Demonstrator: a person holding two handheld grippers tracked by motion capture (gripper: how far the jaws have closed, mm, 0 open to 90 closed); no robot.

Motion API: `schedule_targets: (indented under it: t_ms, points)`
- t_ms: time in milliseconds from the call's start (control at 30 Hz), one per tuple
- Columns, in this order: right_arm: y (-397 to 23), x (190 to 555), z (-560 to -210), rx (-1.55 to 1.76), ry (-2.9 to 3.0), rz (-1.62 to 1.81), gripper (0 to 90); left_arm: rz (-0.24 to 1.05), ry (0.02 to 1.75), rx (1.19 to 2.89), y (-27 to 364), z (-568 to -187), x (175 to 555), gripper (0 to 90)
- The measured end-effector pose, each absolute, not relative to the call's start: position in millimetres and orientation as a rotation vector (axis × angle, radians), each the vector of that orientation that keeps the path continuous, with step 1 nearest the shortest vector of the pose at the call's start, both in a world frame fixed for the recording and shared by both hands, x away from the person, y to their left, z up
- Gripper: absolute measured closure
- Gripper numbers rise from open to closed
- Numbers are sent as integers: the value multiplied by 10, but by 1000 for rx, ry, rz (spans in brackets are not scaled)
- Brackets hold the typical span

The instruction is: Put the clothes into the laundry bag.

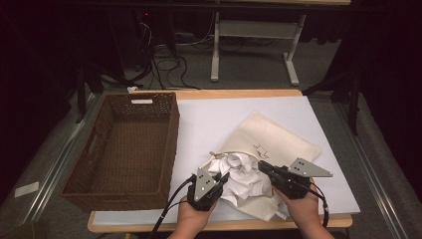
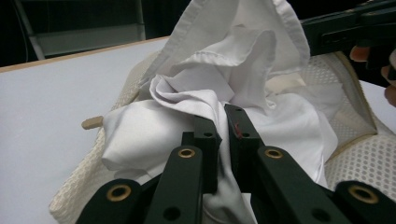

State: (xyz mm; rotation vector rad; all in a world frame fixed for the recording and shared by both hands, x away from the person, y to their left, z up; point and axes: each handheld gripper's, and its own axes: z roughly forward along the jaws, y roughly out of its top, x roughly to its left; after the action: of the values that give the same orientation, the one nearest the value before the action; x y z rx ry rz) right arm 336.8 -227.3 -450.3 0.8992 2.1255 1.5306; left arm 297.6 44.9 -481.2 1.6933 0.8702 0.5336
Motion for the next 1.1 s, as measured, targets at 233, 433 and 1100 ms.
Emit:
schedule_targets:
  t_ms: [233,433,1100]
  points:
    - [-2286,3378,-4506,910,2125,1533,870,539,865,1680,326,-4868,2975,847]
    - [-2288,3391,-4498,909,2117,1543,871,552,853,1692,166,-4922,3044,847]
    - [-2348,3382,-4460,915,2092,1573,871,588,848,1695,-342,-4981,3587,844]
